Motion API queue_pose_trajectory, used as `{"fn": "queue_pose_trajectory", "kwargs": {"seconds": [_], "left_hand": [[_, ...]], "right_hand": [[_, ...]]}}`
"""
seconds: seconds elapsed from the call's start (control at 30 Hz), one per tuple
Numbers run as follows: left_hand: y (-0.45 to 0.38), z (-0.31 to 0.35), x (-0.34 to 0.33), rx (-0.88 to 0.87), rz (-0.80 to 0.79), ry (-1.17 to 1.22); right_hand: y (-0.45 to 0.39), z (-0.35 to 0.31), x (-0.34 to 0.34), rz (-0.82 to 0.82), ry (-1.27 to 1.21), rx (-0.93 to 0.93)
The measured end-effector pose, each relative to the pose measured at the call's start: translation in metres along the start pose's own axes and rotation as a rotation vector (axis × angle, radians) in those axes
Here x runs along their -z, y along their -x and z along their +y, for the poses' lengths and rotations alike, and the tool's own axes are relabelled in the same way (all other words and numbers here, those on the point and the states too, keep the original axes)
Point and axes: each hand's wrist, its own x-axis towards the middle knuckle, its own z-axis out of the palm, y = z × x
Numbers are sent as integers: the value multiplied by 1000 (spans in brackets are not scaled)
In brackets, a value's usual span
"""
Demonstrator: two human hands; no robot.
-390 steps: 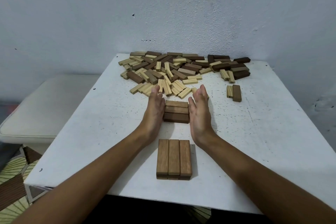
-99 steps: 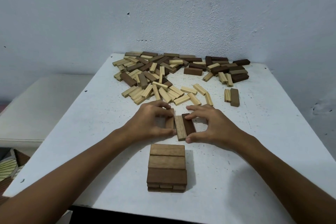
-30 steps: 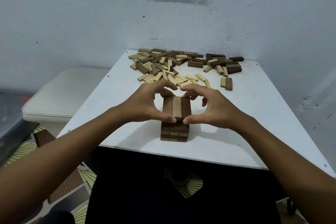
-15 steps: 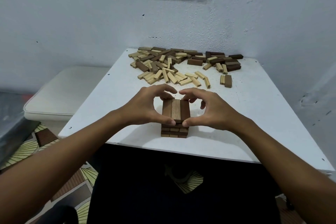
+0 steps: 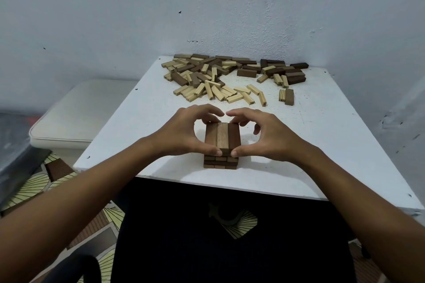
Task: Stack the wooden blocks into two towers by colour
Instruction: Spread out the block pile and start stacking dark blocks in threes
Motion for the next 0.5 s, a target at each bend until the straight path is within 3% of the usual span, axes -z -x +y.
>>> {"fn": "queue_pose_trajectory", "kwargs": {"seconds": [0.5], "left_hand": [[-1, -6, -1, -17, -5, -20]], "right_hand": [[0, 0, 0, -15, 6, -18]]}}
